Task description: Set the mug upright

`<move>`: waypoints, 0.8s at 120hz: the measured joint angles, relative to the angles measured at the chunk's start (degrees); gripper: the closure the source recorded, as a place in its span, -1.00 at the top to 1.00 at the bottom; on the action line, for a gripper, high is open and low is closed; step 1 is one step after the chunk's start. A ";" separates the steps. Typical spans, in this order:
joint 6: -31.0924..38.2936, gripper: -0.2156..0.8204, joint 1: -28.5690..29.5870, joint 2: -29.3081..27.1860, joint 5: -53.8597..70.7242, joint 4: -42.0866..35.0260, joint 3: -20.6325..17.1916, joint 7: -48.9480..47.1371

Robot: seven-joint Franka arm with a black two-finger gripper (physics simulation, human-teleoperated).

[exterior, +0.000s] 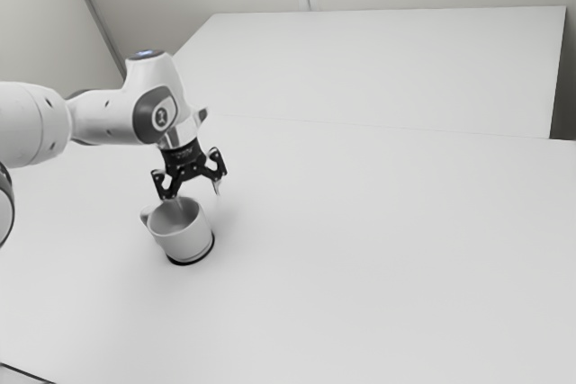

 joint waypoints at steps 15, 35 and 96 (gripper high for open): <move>-1.26 0.49 0.00 -1.97 0.10 1.30 0.01 0.16; -6.20 0.54 0.02 -3.31 1.63 7.43 0.04 3.12; -17.88 0.58 7.02 -9.54 5.15 21.15 -4.40 27.18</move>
